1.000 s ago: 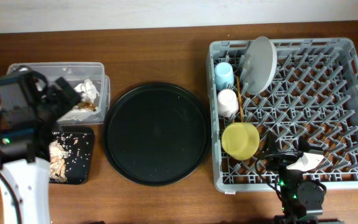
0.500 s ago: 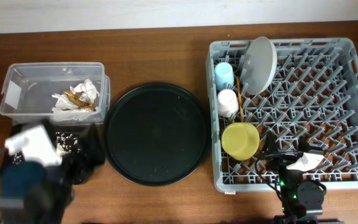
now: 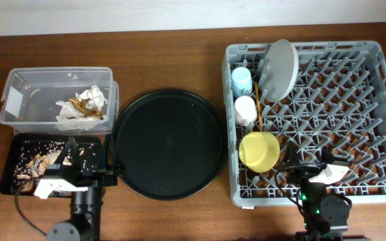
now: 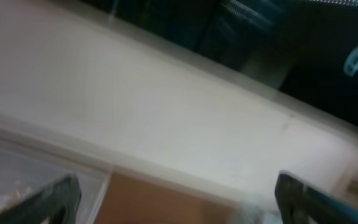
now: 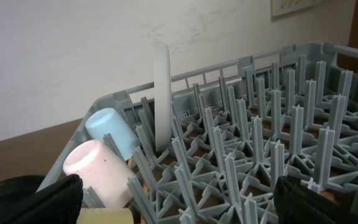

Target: Sort waste into correct bins and load items into the dishwasher rack

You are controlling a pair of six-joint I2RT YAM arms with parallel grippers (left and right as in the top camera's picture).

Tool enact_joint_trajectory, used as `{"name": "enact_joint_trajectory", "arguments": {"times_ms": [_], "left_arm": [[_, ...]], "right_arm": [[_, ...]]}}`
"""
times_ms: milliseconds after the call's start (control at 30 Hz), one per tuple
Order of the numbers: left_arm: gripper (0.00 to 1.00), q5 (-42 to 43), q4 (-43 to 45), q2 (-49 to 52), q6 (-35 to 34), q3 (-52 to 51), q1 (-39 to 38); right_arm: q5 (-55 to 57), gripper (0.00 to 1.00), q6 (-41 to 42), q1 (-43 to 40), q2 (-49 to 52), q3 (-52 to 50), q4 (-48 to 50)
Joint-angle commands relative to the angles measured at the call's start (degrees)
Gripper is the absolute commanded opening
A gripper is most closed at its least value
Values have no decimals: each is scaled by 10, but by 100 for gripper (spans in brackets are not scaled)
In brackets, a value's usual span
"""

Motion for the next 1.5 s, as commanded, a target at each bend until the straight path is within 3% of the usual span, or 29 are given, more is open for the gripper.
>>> {"name": "enact_joint_trajectory", "arguments": {"times_ms": [0,167,500,567,600,733,1467], "left_arm": [[99,35,110,-9,5,-88,14],[99,35,105,-14,5,-146,14],[99,19,-96,-99,16,-145,59],[99,19,-155,-99,52,-145,64],[99,20,-152,-99,108,-145,64],[99,20,-152,-99,202,-145,64],[99,20,-152,-99,202,-145,64]], "right_arm": [[1,98,4,-3,-4,-3,-4],[1,98,4,-3,-4,-3,-4],[1,98,4,-3,-4,-3,-4],[1,98,4,-3,-4,-3,-4],[1,99,4,-3,-4,-3,-4],[1,98,4,-3,-4,-3,-4],[1,99,4,-3,-4,-3,-4]]}}
